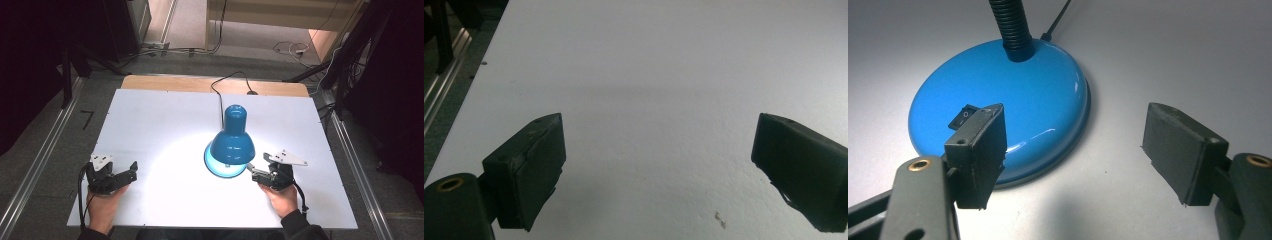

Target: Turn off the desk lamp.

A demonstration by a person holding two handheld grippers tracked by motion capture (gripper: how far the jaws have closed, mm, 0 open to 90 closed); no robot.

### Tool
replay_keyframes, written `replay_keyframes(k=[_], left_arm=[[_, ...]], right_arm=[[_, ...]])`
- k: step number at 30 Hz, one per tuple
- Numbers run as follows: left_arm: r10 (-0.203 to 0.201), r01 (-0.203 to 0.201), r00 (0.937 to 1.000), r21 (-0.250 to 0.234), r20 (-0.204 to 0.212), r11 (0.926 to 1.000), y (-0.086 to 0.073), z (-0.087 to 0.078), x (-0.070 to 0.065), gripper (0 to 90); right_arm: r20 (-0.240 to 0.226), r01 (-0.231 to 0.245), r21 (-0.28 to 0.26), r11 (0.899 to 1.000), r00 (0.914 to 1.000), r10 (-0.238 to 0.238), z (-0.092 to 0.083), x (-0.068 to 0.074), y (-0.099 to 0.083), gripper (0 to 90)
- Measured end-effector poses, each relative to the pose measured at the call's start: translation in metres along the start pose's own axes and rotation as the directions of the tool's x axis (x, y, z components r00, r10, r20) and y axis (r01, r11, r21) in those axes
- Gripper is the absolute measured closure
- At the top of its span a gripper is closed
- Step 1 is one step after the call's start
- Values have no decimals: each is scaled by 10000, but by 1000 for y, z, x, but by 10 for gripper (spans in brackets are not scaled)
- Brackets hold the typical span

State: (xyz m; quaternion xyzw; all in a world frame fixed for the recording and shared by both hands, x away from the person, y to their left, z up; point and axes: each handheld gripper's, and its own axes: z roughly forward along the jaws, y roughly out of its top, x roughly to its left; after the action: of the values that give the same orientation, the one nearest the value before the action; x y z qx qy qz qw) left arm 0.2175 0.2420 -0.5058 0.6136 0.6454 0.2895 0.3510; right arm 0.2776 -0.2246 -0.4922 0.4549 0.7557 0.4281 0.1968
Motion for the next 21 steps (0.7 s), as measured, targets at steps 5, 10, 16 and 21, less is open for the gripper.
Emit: replay_keyframes(k=[5, 10, 16, 21], left_arm=[[8, -8, 10000, 16, -14, 10000, 0, 0, 0, 81], [3, -3, 10000, 14, -12, 10000, 0, 0, 0, 81], [8, -8, 10000, 19, 5, 10000, 0, 0, 0, 81], [8, -8, 10000, 13, 13, 10000, 0, 0, 0, 81]], right_arm=[[-117, 46, -5, 10000, 9999, -47, 4, 6, 1, 258], [-246, 122, 11, 9999, 9996, -121, 7, 12, 1, 282], [-396, 220, 33, 9998, 9990, -219, 12, 17, 2, 295], [-498, 289, -20, 9996, 9983, -290, 15, 21, 2, 315]])
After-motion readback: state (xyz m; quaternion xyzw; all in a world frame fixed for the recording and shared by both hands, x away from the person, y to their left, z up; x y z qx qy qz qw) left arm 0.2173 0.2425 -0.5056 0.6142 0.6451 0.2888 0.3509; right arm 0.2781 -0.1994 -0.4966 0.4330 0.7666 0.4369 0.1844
